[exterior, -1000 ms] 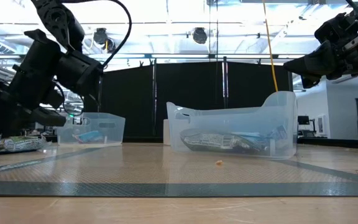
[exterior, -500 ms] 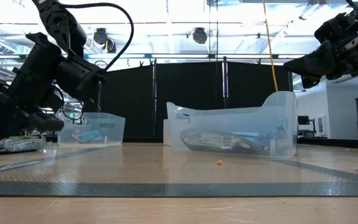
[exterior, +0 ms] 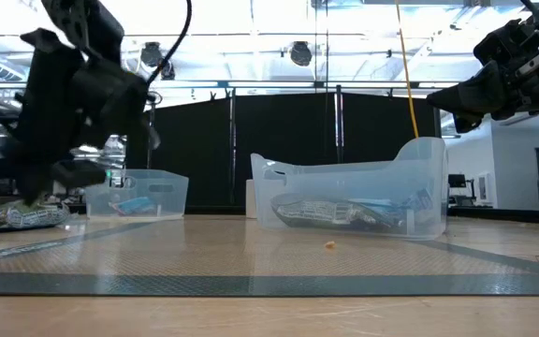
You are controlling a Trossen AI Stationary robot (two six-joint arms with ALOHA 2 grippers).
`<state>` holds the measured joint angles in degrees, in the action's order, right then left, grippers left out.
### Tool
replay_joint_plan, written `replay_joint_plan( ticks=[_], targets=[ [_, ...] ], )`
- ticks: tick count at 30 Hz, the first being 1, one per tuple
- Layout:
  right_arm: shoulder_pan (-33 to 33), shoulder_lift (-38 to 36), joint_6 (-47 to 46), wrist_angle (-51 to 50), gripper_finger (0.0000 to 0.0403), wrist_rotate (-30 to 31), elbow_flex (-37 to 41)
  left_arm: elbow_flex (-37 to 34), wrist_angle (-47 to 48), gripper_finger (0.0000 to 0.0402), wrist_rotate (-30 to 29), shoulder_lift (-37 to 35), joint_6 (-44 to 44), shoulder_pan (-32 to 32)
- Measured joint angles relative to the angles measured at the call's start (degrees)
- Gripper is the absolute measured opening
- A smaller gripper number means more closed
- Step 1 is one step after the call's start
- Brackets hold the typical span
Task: Pick and place Granola Bars by type
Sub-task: Put the snack into the left bin
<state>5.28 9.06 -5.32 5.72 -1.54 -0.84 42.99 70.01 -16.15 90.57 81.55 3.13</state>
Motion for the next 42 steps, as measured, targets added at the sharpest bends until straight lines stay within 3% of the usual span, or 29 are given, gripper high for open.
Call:
replay_joint_plan(
  ticks=[7, 15, 22, 25, 30, 36, 39, 42],
  targets=[
    [0.00, 0.00, 0.00, 0.00, 0.0000, 0.00, 0.00, 8.61, 0.31, 0.0001, -10.86, -3.53, -4.78, 2.62],
    [-0.01, 0.00, 0.00, 0.00, 0.0000, -0.01, 0.00, 19.33, 0.41, 0.0001, -27.96, -9.20, -16.12, 3.62],
    [-0.01, 0.01, 0.00, 0.00, 0.0000, 0.00, 0.00, 20.17, 0.29, 0.0000, -42.46, -16.55, -23.72, -0.67],
    [0.00, 0.01, 0.00, 0.00, 0.0000, -0.01, -0.02, 18.53, 0.09, 0.0000, -44.72, -19.56, -25.37, -4.83],
    [0.00, 0.02, 0.00, 0.00, 0.0000, -0.02, 0.00, 13.58, -7.25, 0.0000, -41.93, -23.04, -32.74, -13.37],
    [-0.02, 0.02, 0.00, 0.00, 0.0000, 0.00, -0.02, 4.46, -34.43, 0.0000, -25.75, -23.89, -53.32, -23.91],
    [-0.01, 0.00, 0.00, 0.00, 0.0000, 0.00, -0.01, 1.89, -44.34, 0.0000, -19.00, -23.32, -58.51, -28.82],
    [0.00, 0.01, 0.00, 0.00, 0.0000, 0.00, 0.00, 0.62, -47.41, 0.0000, -13.91, -22.72, -59.89, -33.08]
  ],
)
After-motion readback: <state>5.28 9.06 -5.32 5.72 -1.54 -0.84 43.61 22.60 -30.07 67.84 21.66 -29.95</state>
